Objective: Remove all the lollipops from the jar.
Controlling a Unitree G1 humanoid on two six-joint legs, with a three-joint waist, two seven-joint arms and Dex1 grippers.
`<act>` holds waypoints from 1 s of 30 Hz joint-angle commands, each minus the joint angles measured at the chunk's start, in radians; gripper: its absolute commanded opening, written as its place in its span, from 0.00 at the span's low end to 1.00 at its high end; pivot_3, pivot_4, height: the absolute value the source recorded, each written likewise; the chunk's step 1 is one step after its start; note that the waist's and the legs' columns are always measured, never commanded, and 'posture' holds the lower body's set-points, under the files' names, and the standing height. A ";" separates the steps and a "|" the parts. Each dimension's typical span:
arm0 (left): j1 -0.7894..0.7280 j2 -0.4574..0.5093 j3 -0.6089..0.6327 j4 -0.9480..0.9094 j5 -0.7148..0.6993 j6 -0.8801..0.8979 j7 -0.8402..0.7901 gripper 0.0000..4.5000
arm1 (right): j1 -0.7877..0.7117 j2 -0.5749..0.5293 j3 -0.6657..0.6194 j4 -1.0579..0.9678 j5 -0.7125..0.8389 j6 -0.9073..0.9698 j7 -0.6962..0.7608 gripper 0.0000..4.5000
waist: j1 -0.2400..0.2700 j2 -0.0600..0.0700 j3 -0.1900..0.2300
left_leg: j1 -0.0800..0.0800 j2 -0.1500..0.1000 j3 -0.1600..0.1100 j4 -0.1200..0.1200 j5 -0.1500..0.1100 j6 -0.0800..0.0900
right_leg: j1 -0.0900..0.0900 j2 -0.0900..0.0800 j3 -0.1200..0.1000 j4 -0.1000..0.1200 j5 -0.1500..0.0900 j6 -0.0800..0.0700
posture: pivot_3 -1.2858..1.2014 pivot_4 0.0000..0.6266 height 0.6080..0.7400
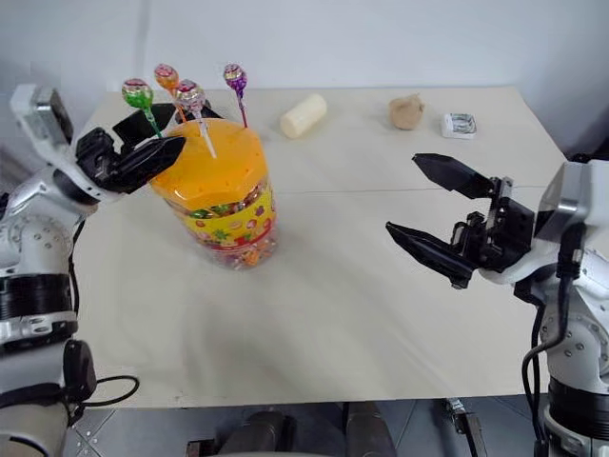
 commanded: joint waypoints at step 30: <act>0.229 0.188 0.476 -0.113 -0.252 0.323 0.162 0.00 | -0.338 0.013 0.140 0.224 -0.019 0.120 0.234 1.00 | -0.022 0.001 0.001 | -0.002 -0.001 -0.002 0.001 0.000 0.000 | -0.002 -0.001 -0.003 0.001 0.000 0.000 | 0.52 0.24 1.00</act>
